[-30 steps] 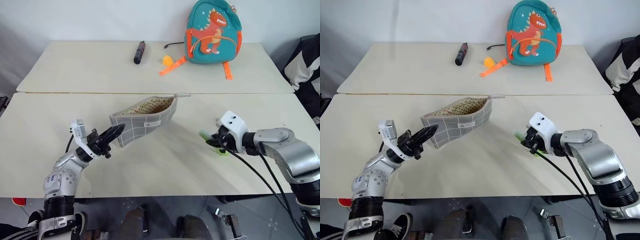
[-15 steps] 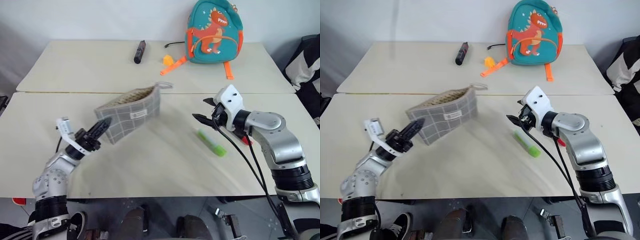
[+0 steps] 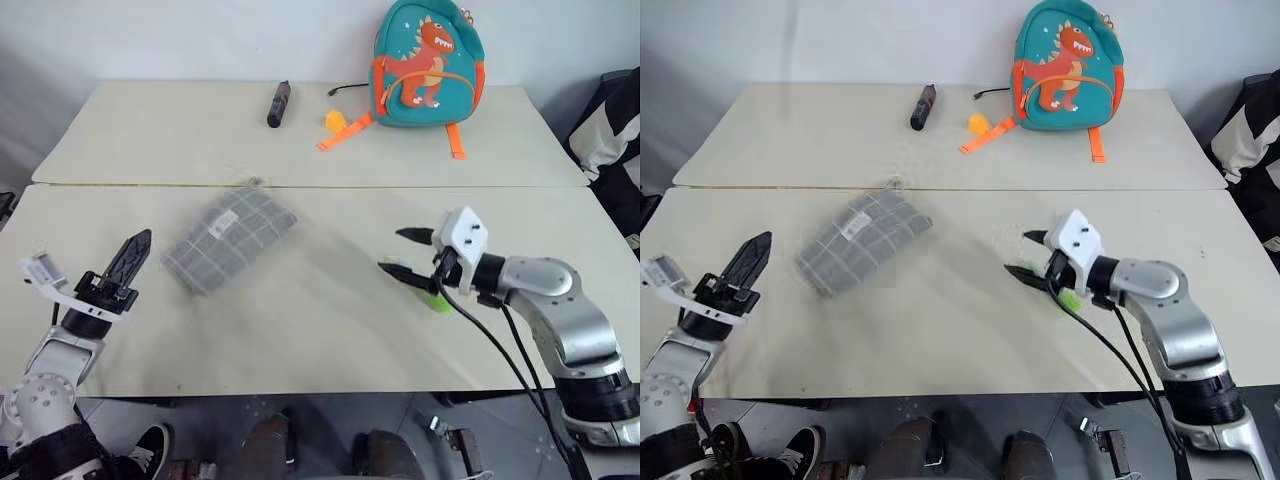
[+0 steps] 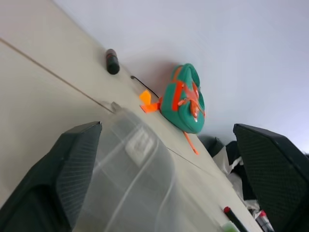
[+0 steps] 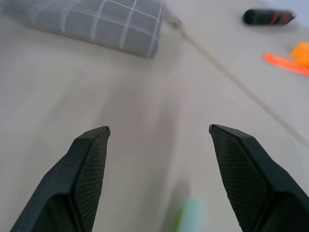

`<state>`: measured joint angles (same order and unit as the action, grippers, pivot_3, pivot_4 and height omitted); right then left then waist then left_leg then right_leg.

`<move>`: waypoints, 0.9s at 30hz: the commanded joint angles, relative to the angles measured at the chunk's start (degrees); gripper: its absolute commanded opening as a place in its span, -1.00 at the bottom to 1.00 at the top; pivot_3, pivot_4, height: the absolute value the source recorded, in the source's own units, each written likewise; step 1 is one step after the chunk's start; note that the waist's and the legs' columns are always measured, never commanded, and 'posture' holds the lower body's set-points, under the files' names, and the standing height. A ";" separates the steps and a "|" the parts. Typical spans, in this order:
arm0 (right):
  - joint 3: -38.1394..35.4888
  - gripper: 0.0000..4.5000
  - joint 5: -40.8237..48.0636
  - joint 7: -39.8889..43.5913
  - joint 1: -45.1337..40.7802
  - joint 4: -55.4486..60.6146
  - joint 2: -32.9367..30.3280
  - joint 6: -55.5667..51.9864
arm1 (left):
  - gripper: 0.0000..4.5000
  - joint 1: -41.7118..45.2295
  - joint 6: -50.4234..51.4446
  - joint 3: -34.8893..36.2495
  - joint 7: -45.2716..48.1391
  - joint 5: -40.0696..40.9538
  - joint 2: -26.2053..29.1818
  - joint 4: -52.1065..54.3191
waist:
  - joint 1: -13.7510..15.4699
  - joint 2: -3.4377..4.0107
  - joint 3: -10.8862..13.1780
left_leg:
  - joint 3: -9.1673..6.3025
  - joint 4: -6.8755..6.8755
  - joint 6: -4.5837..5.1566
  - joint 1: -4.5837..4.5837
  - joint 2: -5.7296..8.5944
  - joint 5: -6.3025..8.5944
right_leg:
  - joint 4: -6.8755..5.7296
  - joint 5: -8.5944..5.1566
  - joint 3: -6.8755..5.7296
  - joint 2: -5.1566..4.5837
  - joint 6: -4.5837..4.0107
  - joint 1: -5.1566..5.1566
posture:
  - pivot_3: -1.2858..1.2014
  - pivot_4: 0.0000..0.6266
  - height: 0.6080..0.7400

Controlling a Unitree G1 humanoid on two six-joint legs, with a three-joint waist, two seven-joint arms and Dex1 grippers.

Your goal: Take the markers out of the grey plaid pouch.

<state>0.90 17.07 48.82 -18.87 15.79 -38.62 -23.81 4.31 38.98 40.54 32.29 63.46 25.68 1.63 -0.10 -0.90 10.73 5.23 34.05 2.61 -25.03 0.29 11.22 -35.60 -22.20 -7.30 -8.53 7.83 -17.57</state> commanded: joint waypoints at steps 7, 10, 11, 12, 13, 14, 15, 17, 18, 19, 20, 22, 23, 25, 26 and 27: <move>-6.91 0.53 2.08 0.43 2.51 1.62 -2.91 1.62 | 0.98 -13.24 -13.76 -2.11 12.29 -15.32 7.50 7.16 | 0.02 0.00 0.01 | 0.13 -0.10 -0.40 0.00 -0.08 0.19 | 0.16 -0.02 0.19 0.00 -0.04 -0.12 | 0.03 -0.52 1.00; -10.95 0.53 2.00 0.28 4.47 -0.99 -4.35 2.76 | 0.98 -15.07 -20.09 -3.12 13.31 -22.46 10.29 7.19 | 0.57 -0.01 0.01 | 0.22 -0.22 -0.42 -0.03 -0.08 0.20 | 0.26 -0.02 0.31 -0.04 -0.05 -0.25 | 0.03 -0.52 1.00; -11.98 0.53 1.90 -0.09 4.80 -1.89 -4.59 3.20 | 0.98 -15.24 -21.34 -3.15 13.79 -23.52 10.87 7.10 | 0.89 -0.01 0.01 | 0.22 -0.23 -0.42 -0.04 -0.08 0.21 | 0.26 -0.02 0.32 -0.04 -0.05 -0.29 | 0.03 -0.52 1.00; -13.34 0.53 2.18 -0.79 4.83 -3.27 -4.59 2.90 | 0.98 -15.73 -22.97 -3.22 14.98 -24.53 11.34 7.35 | 1.01 -0.01 0.01 | 0.24 -0.24 -0.44 -0.09 -0.09 0.22 | 0.29 -0.02 0.39 -0.06 -0.05 -0.36 | 0.03 -0.52 1.00; -14.49 0.53 0.73 -2.13 4.90 -6.15 -5.17 3.82 | 0.98 -16.18 -24.42 -3.47 14.68 -26.26 11.37 7.25 | 1.12 -0.01 0.01 | 0.29 -0.25 -0.44 -0.09 -0.09 0.22 | 0.30 -0.02 0.44 -0.06 -0.05 -0.39 | 0.03 -0.52 1.00; -16.20 0.53 -0.29 -3.45 5.05 -9.70 -5.51 5.05 | 0.98 -16.48 -26.10 -3.33 13.74 -28.10 11.20 6.93 | 1.15 -0.01 0.01 | 0.40 -0.30 -0.44 -0.07 -0.10 0.22 | 0.32 -0.02 0.55 -0.07 -0.05 -0.44 | 0.03 -0.52 1.00; -17.44 0.53 -1.38 -4.73 5.26 -12.65 -5.93 6.03 | 0.98 -16.69 -27.34 -3.16 13.08 -29.33 10.99 6.43 | 1.20 -0.01 0.01 | 0.45 -0.32 -0.44 -0.07 -0.10 0.22 | 0.33 -0.02 0.59 -0.07 -0.05 -0.45 | 0.03 -0.52 1.00; -18.67 0.53 -1.47 -5.70 5.32 -15.18 -5.61 7.64 | 0.98 -16.89 -28.49 -2.97 12.88 -30.25 10.74 5.06 | 1.35 -0.01 0.01 | 0.56 -0.34 -0.43 -0.07 -0.11 0.22 | 0.32 -0.02 0.66 -0.08 -0.04 -0.52 | 0.03 -0.52 1.00; -19.08 0.53 -0.93 -6.17 4.99 -15.85 -5.01 7.74 | 0.98 -16.85 -28.60 -3.07 12.98 -30.21 10.55 4.57 | 1.32 -0.01 0.01 | 0.63 -0.36 -0.42 -0.08 -0.12 0.22 | 0.29 -0.02 0.69 -0.07 -0.04 -0.59 | 0.03 -0.52 1.00; -19.53 0.53 -0.60 -6.86 4.59 -16.92 -4.31 7.79 | 0.98 -16.93 -29.34 -3.39 13.00 -30.81 10.37 4.10 | 1.30 -0.01 0.01 | 0.69 -0.38 -0.41 -0.06 -0.13 0.21 | 0.23 -0.02 0.71 -0.08 -0.04 -0.63 | 0.03 -0.52 1.00; -20.01 0.53 -1.14 -8.20 4.33 -18.87 -3.74 8.72 | 0.98 -17.03 -29.92 -3.84 12.65 -31.61 10.01 3.71 | 1.27 -0.01 0.01 | 0.74 -0.39 -0.41 -0.07 -0.18 0.21 | 0.11 -0.02 0.69 -0.06 -0.04 -0.73 | 0.03 -0.52 1.00; -20.69 0.53 -2.50 -10.63 3.72 -22.64 -3.13 10.91 | 0.98 -17.08 -29.69 -4.64 12.05 -32.38 9.75 3.38 | 0.94 -0.01 0.01 | 0.80 -0.37 -0.42 -0.04 -0.27 0.20 | -0.01 0.03 0.66 -0.02 -0.13 -0.79 | 0.03 -0.52 1.00; -20.78 0.53 -3.03 -11.48 3.45 -24.24 -3.12 11.91 | 0.98 -16.96 -29.44 -4.89 11.80 -32.38 9.67 3.31 | 0.81 -0.01 0.01 | 0.88 -0.37 -0.39 -0.04 -0.28 0.18 | -0.06 0.03 0.59 -0.01 -0.13 -0.84 | 0.03 -0.52 1.00; -20.67 0.53 -4.17 -13.19 2.69 -26.93 -3.22 14.09 | 0.98 -17.02 -28.85 -5.52 11.36 -32.73 9.78 3.50 | 0.25 -0.01 0.01 | 0.99 -0.34 -0.18 -0.04 -0.27 0.06 | -0.15 0.04 0.56 -0.02 -0.12 -0.90 | 0.03 -0.52 1.00; -21.06 0.53 -4.00 -14.39 1.90 -28.23 -2.84 14.43 | 0.98 -17.16 -29.20 -5.83 12.15 -32.41 9.68 3.80 | 0.06 -0.01 0.01 | 1.00 -0.31 -0.09 -0.04 -0.27 0.02 | -0.20 0.04 0.56 -0.03 -0.12 -0.91 | 0.03 -0.52 1.00; -21.33 0.53 -3.81 -15.19 1.27 -29.20 -2.51 14.68 | 0.98 -17.23 -29.49 -6.07 12.77 -32.13 9.62 3.97 | 0.06 -0.01 0.01 | 1.01 -0.31 -0.08 -0.03 -0.27 0.01 | -0.23 0.04 0.58 -0.04 -0.12 -0.92 | 0.03 -0.52 1.00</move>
